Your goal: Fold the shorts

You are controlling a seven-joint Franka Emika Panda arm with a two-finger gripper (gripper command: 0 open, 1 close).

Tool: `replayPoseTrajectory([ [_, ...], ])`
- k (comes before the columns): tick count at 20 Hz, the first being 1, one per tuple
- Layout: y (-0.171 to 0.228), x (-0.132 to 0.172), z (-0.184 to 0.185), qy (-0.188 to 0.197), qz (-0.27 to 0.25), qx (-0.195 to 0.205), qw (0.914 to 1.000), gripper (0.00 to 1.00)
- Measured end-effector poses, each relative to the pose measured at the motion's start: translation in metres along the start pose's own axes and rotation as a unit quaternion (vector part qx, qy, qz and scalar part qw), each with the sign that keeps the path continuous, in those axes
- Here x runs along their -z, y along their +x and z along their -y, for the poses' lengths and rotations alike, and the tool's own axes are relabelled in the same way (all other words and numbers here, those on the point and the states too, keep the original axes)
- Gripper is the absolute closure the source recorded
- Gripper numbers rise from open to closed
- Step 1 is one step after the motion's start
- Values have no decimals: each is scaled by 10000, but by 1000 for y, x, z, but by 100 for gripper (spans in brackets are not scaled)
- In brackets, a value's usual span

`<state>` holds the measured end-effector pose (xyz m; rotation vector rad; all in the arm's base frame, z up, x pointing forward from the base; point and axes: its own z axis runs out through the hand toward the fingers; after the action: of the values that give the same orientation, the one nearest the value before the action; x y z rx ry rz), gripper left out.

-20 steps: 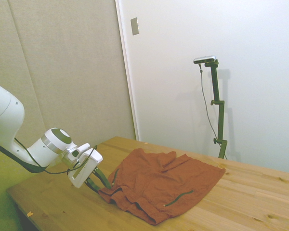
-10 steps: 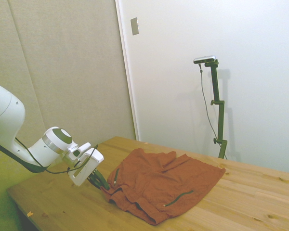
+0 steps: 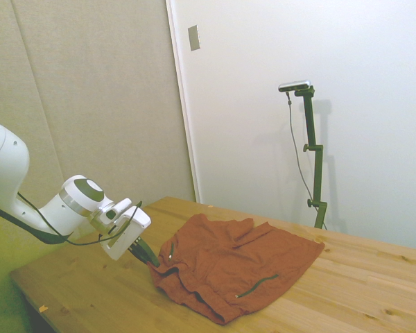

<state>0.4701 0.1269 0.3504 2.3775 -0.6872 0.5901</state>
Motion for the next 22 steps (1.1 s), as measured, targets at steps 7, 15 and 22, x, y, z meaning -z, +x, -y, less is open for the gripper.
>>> replayPoseTrajectory([
  [7,39,38,-43,289,-28,-548,9981,100],
  [15,113,42,-102,648,242,-1389,9879,100],
  [22,128,-10,-153,677,735,-1879,9771,100],
])
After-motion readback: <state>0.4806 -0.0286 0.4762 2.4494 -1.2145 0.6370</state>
